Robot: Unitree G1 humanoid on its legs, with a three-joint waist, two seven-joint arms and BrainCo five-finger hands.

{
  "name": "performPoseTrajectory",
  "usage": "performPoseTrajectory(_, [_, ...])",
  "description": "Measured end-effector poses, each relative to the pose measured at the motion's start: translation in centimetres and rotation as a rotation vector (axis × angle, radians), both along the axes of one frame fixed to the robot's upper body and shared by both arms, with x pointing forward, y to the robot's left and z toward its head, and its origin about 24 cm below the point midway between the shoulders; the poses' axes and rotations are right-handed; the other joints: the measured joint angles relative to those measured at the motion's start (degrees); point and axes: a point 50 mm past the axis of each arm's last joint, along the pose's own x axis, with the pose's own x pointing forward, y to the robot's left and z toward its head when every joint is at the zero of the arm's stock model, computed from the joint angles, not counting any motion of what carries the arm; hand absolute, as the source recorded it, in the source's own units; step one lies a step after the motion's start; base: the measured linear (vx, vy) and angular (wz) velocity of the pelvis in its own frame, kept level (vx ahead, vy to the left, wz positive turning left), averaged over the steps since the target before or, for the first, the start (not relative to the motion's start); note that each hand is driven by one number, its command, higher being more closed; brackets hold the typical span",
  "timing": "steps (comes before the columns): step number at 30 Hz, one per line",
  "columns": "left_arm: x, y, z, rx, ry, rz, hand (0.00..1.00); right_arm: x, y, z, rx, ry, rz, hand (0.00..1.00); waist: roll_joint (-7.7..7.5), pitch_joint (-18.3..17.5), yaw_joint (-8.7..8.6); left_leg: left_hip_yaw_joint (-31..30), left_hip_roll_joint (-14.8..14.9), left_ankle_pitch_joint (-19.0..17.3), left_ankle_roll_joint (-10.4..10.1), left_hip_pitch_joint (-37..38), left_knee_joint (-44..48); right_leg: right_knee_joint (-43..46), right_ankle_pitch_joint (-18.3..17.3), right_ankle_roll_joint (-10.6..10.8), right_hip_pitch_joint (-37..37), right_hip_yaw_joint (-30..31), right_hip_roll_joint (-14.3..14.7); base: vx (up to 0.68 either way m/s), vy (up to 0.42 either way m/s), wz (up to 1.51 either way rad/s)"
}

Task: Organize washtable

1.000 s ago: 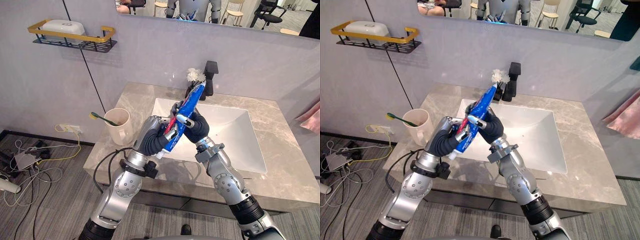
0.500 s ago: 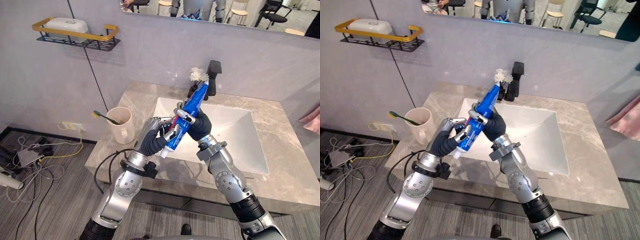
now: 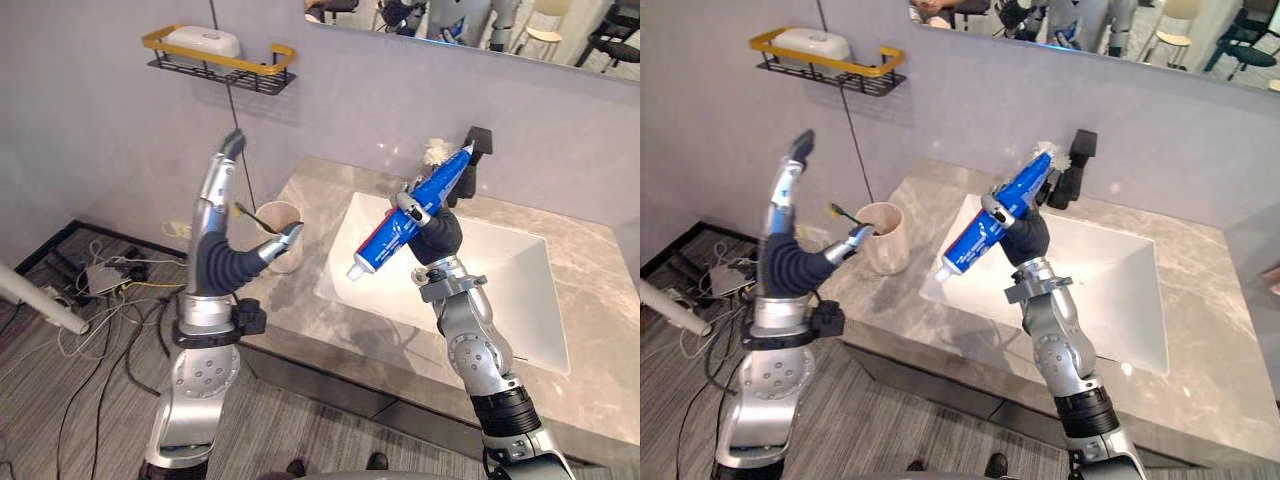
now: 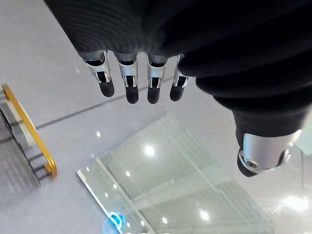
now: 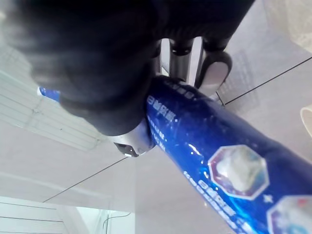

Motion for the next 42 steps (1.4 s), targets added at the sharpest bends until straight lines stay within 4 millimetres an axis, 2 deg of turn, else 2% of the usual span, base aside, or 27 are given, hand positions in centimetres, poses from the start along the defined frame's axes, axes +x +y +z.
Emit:
performPoseTrajectory(3, [-1.0,2.7,-0.7,-0.069,0.008,0.158,0.00,-0.4,-0.8,1.0,0.000,-0.051,-0.052,1.00,-0.01,0.0,0.26,-0.8,0.0,0.0,0.0,-0.3,-0.1,0.0,-0.3,0.1,0.0,-0.8,0.0,0.02,0.005,0.14])
performPoseTrajectory(6, [-1.8,5.9,-3.2,-0.177,0.091,0.339,0.00,-0.8,-1.7,1.3,0.031,-0.077,-0.107,1.00,-0.01,0.0,0.67,-1.2,0.0,0.1,0.1,-0.4,-0.2,0.2,-0.6,0.3,0.2,-1.3,0.0,0.05,0.008,0.09])
performPoseTrajectory(7, [-1.8,6.4,-3.9,-0.204,0.117,0.361,0.00,-0.8,-1.9,1.3,0.034,-0.076,-0.115,1.00,-0.01,0.0,0.89,-1.2,0.0,0.1,0.1,-0.4,-0.2,0.2,-0.6,0.3,0.2,-1.3,-0.1,0.04,0.014,0.01])
performPoseTrajectory(8, [-1.7,7.3,-5.6,-0.256,0.182,0.404,0.00,-0.8,-2.2,1.2,0.035,-0.073,-0.128,1.00,-0.02,0.0,1.67,-1.2,0.0,0.1,0.1,-0.3,-0.2,0.2,-0.6,0.3,0.1,-1.3,-0.1,0.04,0.017,0.00])
performPoseTrajectory(9, [-1.8,8.2,-7.6,-0.324,0.255,0.447,0.00,-0.8,-2.4,1.2,0.036,-0.072,-0.139,1.00,-0.02,0.0,1.75,-1.2,0.0,0.1,0.1,-0.3,-0.3,0.2,-0.6,0.3,0.1,-1.4,-0.1,0.04,0.020,0.00])
performPoseTrajectory(10, [-1.8,8.6,-8.7,-0.365,0.298,0.466,0.00,-0.8,-2.5,1.2,0.035,-0.072,-0.145,1.00,-0.02,0.0,1.78,-1.2,0.0,0.1,0.1,-0.3,-0.4,0.2,-0.6,0.3,0.1,-1.4,-0.1,0.00,0.000,0.00])
performPoseTrajectory(12, [-2.7,9.5,-13.3,-0.492,0.483,0.538,0.00,-0.8,-2.7,1.2,0.035,-0.066,-0.166,1.00,-0.16,-0.1,1.85,-1.3,0.0,0.2,0.1,-0.1,-0.8,0.2,-0.7,0.4,0.1,-1.4,-0.1,0.03,0.023,0.00])
performPoseTrajectory(16, [-4.3,9.6,-18.4,-0.567,0.713,0.589,0.00,-0.8,-3.2,1.3,0.030,-0.068,-0.198,1.00,-0.40,-0.2,1.84,-1.4,0.0,0.1,0.1,-0.1,-1.1,0.2,-0.8,0.6,0.1,-1.5,-0.2,0.00,0.000,0.00])
performPoseTrajectory(17, [-5.0,9.4,-20.7,-0.594,0.824,0.595,0.00,-0.8,-3.2,1.3,0.027,-0.067,-0.201,1.00,-0.43,-0.2,1.83,-1.5,0.0,0.1,0.1,-0.1,-1.1,0.2,-0.9,0.6,0.0,-1.6,-0.2,0.00,0.000,0.00])
performPoseTrajectory(18, [-5.8,9.0,-22.9,-0.621,0.935,0.600,0.00,-0.8,-3.2,1.3,0.026,-0.064,-0.205,1.00,-0.48,-0.2,1.79,-1.6,0.0,0.1,0.1,-0.2,-1.1,0.2,-0.9,0.6,0.0,-1.7,-0.2,0.00,0.000,0.00])
performPoseTrajectory(19, [-6.3,8.8,-24.0,-0.634,0.990,0.598,0.00,-0.8,-3.2,1.3,0.028,-0.061,-0.209,1.00,-0.52,-0.2,1.78,-1.6,0.0,0.1,0.1,-0.3,-1.1,0.2,-0.9,0.6,0.0,-1.7,-0.2,0.00,0.000,0.00])
performPoseTrajectory(21, [-7.8,7.3,-27.4,-0.684,1.182,0.570,0.00,-0.8,-3.2,1.3,0.031,-0.063,-0.215,1.00,-0.77,-0.2,1.80,-1.7,0.0,0.1,0.1,-0.3,-1.1,0.2,-0.9,0.6,-0.1,-1.8,-0.2,0.00,0.000,0.00])
performPoseTrajectory(23, [-8.7,6.1,-29.0,-0.696,1.292,0.533,0.00,-0.7,-3.0,1.6,0.036,-0.079,-0.214,1.00,-0.99,-0.2,1.79,-1.8,0.0,0.1,0.1,-0.3,-1.0,0.2,-0.9,0.6,-0.1,-1.9,-0.2,0.00,0.000,0.00])
performPoseTrajectory(26, [-9.6,4.8,-30.7,-0.713,1.405,0.490,0.00,-0.4,-2.1,3.0,0.032,-0.134,-0.215,1.00,-1.27,-0.2,1.78,-1.8,0.0,0.1,0.1,-0.3,-0.8,0.2,-0.9,0.6,-0.1,-2.0,-0.2,0.00,0.000,0.00])
performPoseTrajectory(29, [-10.0,4.0,-31.5,-0.675,1.484,0.438,0.00,-0.2,-1.1,4.4,0.000,-0.194,-0.218,1.00,-1.82,-0.2,1.86,-2.6,0.0,0.2,0.0,-0.6,-0.3,0.2,-0.9,0.6,-0.1,-2.3,-0.2,-0.02,0.000,0.07])
performPoseTrajectory(32, [-9.6,4.1,-31.5,-0.644,1.493,0.409,0.00,0.1,-0.5,5.1,-0.069,-0.227,-0.246,1.00,-2.72,0.0,2.13,-2.9,0.0,0.2,0.0,-1.5,0.3,0.2,-0.9,0.6,-0.1,-2.8,-0.1,-0.02,0.003,0.11])
performPoseTrajectory(36, [-9.2,4.1,-31.6,-0.598,1.518,0.375,0.00,1.3,0.3,5.8,-0.171,-0.245,-0.288,1.00,-3.34,0.2,3.34,-3.6,0.0,0.2,-0.1,-1.9,0.2,0.2,-0.9,0.6,-0.1,-3.1,-0.2,-0.03,0.006,0.06])
performPoseTrajectory(40, [-9.2,4.6,-31.5,-0.564,1.524,0.373,0.00,2.4,1.4,7.9,-0.267,-0.316,-0.334,1.00,-4.43,1.0,3.67,-4.4,0.1,0.6,-0.6,-2.5,0.2,0.2,-1.0,0.5,-0.4,-4.0,0.0,0.00,0.005,0.14])
performPoseTrajectory(42, [-9.0,4.6,-31.5,-0.537,1.531,0.357,0.00,2.9,1.9,9.1,-0.342,-0.367,-0.384,1.00,-4.65,1.3,4.67,-4.4,0.0,0.7,-0.7,-2.7,0.7,0.2,-1.0,0.5,-0.7,-4.3,0.0,0.02,0.003,0.02])
